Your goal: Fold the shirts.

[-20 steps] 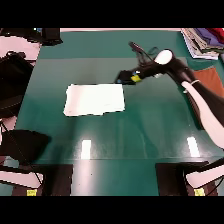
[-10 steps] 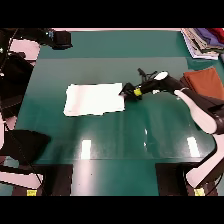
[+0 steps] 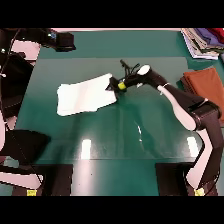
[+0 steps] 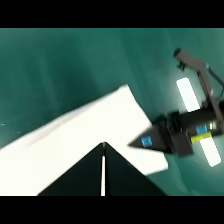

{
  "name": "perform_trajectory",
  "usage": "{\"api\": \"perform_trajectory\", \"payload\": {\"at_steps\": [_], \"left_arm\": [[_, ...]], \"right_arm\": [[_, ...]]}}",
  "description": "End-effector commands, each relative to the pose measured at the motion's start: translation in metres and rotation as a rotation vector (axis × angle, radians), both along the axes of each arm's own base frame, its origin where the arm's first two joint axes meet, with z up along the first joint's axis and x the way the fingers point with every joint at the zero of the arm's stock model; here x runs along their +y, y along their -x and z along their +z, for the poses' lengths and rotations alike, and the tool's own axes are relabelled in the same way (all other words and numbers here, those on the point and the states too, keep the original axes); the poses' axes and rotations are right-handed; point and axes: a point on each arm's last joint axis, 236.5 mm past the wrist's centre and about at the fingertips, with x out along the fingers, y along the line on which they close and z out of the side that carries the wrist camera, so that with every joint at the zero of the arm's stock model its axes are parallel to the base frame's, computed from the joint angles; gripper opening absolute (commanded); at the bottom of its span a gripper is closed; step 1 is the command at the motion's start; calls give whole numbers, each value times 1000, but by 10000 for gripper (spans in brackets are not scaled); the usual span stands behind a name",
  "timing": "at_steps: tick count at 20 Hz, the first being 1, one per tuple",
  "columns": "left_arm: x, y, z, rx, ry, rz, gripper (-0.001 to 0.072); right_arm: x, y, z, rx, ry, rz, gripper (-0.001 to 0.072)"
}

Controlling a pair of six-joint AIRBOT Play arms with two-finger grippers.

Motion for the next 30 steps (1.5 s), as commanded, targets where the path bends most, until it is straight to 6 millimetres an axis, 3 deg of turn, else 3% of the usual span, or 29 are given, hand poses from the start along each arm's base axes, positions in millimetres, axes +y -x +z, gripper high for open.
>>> {"api": "perform_trajectory", "payload": {"at_steps": [1, 4, 8, 10, 12, 15, 17, 19, 21, 25, 27, 30], "left_arm": [[-32, 10, 3, -23, 2, -69, 23], [-63, 20, 9, -59, 9, -129, 23], [-87, 31, 12, -71, 22, -175, 23], [-91, 33, 12, -72, 22, -182, 24], [-91, 33, 12, -68, 28, -178, 23], [-91, 32, 13, -71, 29, -177, 24], [-91, 31, 15, -80, 34, -173, 24], [-92, 30, 15, -81, 34, -173, 24], [-91, 31, 15, -79, 33, -173, 24], [-91, 32, 13, -74, 30, -176, 24], [-91, 32, 13, -74, 30, -176, 24], [-91, 32, 13, -74, 29, -177, 24]], "right_arm": [[-90, -52, 52, -153, 141, -97, 15], [-233, -84, 102, -250, 298, -303, 15], [-414, -80, 148, -291, 382, -619, 15], [-481, -64, 151, -263, 393, -735, 15], [-527, -48, 148, -234, 407, -813, 15], [-560, -37, 150, -229, 416, -879, 15], [-560, -37, 157, -242, 379, -892, 15], [-551, -46, 188, -330, 307, -906, 15], [-549, -47, 232, -441, 289, -941, 15], [-541, -28, 304, -578, 323, -920, 15], [-543, -11, 308, -579, 393, -931, 15], [-549, 18, 284, -495, 499, -932, 15]]}}
